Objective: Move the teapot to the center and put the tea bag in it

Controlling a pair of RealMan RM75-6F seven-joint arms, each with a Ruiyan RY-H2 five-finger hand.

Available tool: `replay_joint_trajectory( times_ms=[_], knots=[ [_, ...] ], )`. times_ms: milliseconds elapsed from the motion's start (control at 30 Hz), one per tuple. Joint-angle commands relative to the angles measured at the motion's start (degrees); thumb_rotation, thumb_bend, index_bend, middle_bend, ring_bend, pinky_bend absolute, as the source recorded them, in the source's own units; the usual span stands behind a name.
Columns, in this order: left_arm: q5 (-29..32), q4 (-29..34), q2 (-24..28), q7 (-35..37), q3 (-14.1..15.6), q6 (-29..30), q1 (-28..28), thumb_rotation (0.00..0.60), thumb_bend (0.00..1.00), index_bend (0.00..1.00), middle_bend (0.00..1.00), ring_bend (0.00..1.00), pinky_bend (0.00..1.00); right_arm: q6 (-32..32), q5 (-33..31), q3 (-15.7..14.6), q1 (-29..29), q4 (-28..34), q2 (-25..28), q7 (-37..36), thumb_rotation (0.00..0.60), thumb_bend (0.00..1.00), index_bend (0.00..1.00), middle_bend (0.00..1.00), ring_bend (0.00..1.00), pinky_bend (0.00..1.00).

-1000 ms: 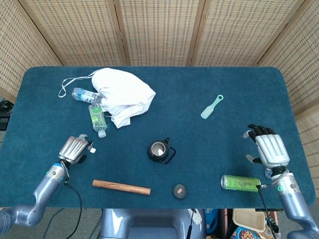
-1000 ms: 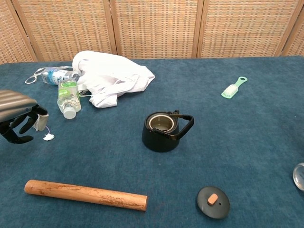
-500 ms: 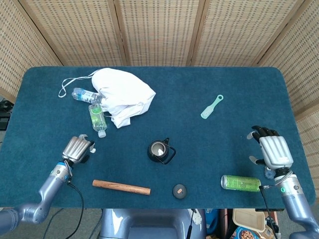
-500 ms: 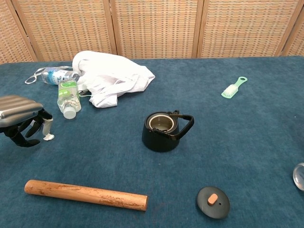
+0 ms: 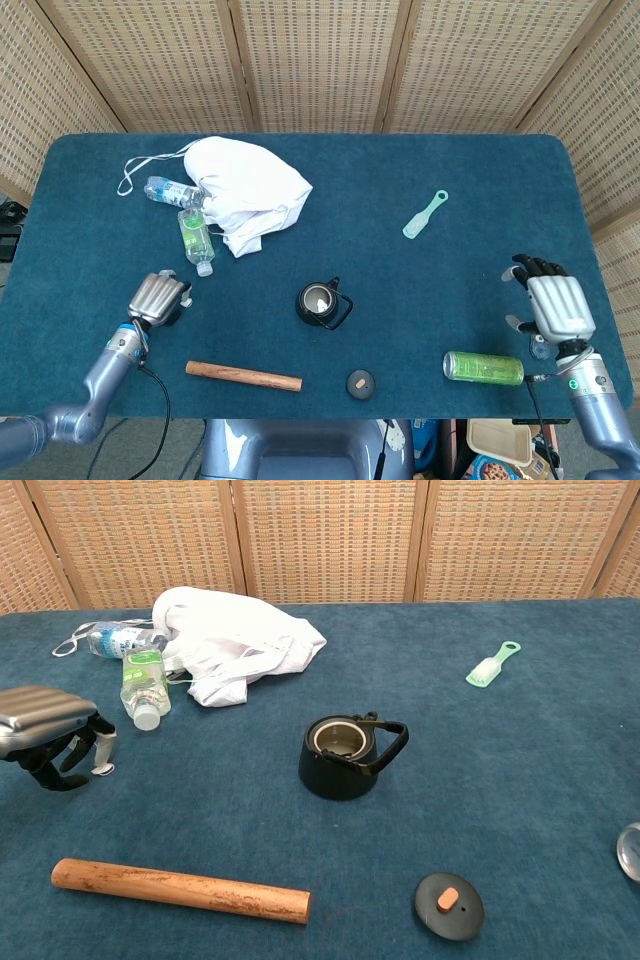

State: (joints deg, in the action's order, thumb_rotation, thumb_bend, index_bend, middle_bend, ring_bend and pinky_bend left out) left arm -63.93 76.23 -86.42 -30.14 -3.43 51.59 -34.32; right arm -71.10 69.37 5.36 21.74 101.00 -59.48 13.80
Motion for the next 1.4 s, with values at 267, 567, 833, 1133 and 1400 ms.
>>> replay_joint_trajectory(
  times_ms=[267, 567, 833, 1133, 1400],
  knots=[
    [0.45, -0.4, -0.6, 0.17, -0.1, 0.54, -0.33, 0.6, 0.36, 0.5, 0.67, 0.65, 0.65, 0.34, -0.11, 0.29, -0.55, -0.08, 0.14, -0.01, 0.6, 0.2, 0.41, 0.28, 0.24, 0.31],
    [1.74, -0.97, -1.04, -0.26, -0.1, 0.02, -0.92, 0.6, 0.36, 0.5, 0.67, 0.65, 0.65, 0.62, -0.16, 0.59, -1.18, -0.06, 0.42, -0.42, 0.6, 0.2, 0.41, 0.28, 0.24, 0.31],
    [2.54, -1.49, -1.51, -0.07, -0.07, -0.44, -1.24, 0.6, 0.36, 0.5, 0.67, 0.65, 0.65, 0.69, -0.23, 0.72, -1.69, 0.14, 0.71, -0.65, 0.6, 0.2, 0.41, 0.28, 0.24, 0.31],
    [3.11, -1.83, -1.81, 0.27, -0.07, -0.53, -1.56, 0.6, 0.36, 0.5, 0.68, 0.65, 0.65, 1.0, -0.37, 0.85, -2.15, -0.11, 0.63, -0.86, 0.6, 0.2, 0.41, 0.28, 0.24, 0.31],
    [3.61, -1.74, -1.82, 0.62, -0.17, -0.45, -1.64, 0.6, 0.41, 0.5, 0.68, 0.66, 0.65, 1.35, -0.43, 0.95, -2.31, -0.25, 0.61, -1.01, 0.6, 0.2, 0.41, 0.28, 0.24, 0.31]
  ],
)
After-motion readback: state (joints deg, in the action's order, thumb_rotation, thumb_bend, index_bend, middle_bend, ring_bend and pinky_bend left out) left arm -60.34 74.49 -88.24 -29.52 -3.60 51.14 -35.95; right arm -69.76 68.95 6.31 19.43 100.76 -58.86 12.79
